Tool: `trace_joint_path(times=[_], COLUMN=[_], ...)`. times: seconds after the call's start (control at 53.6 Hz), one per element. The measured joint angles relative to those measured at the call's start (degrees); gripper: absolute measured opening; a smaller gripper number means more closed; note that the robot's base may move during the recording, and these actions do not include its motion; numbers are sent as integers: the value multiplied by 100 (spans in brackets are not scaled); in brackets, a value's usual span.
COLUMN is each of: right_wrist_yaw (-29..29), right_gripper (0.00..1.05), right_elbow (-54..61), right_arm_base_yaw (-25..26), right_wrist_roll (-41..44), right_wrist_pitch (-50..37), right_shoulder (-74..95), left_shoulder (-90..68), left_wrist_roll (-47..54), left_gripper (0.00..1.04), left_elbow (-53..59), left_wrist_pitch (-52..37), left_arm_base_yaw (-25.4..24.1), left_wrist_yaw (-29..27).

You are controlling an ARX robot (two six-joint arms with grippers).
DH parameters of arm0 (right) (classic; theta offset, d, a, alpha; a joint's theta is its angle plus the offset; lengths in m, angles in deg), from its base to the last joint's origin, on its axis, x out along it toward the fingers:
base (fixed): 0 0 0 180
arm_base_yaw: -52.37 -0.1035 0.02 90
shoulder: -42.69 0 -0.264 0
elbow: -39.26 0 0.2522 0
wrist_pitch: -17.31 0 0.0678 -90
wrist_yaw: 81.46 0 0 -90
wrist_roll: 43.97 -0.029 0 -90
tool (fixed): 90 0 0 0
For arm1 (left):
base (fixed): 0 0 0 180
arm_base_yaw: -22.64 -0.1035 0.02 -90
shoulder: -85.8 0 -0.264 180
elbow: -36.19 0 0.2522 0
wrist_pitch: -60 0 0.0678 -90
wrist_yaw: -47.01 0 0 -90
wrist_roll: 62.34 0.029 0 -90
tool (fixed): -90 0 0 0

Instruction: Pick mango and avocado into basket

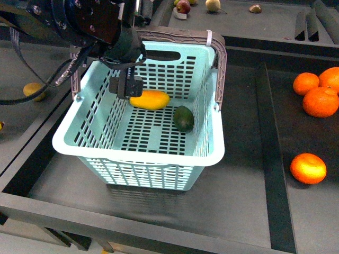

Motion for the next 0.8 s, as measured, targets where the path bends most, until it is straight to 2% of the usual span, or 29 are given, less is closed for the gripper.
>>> trace_joint_path(times=[0.56,0.672,0.803], right_wrist_yaw=[-2,0,-2], right_gripper=[97,97,97], right_elbow=[0,0,0], right_arm_base_yaw=[0,0,0], right_wrist_roll=[2,2,2], right_wrist_pitch=[0,0,0], right_shoulder=[0,0,0], left_shoulder=[168,160,-35], left_wrist_roll=[129,186,122], left_gripper=[97,97,97], left_elbow=[87,225,-168], left_wrist_pitch=[46,-535,-455], left_arm_base_yaw=[-85,-81,-2], left_wrist_yaw=[28,164,236])
